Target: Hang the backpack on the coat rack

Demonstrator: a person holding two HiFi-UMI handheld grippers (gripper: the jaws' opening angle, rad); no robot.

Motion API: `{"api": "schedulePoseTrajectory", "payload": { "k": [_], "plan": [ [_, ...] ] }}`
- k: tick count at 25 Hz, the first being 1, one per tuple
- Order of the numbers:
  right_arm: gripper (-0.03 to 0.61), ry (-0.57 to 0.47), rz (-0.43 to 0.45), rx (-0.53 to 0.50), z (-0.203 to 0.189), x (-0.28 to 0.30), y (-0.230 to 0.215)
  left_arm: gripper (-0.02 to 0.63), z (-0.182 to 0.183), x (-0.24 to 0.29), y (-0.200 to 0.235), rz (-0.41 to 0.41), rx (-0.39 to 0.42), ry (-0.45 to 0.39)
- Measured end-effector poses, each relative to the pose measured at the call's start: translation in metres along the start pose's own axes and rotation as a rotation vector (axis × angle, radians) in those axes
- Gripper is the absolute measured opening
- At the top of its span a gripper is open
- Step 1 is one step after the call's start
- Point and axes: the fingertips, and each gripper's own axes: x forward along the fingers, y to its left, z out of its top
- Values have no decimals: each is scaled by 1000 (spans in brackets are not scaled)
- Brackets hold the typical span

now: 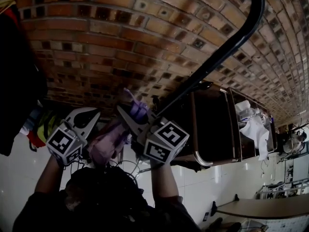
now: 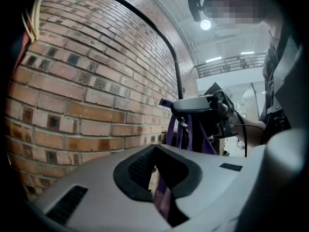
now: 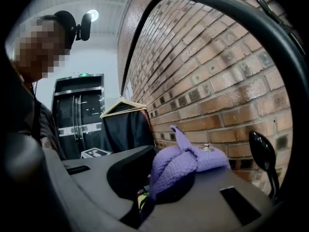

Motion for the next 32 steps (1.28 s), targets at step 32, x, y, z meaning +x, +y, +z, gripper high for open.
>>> {"api": "schedulePoseTrajectory", "payload": {
  "k": [32],
  "plan": [
    [9, -72, -4, -8, 45, -57, -38, 34, 26, 47, -4, 56, -26, 8]
  ]
}}
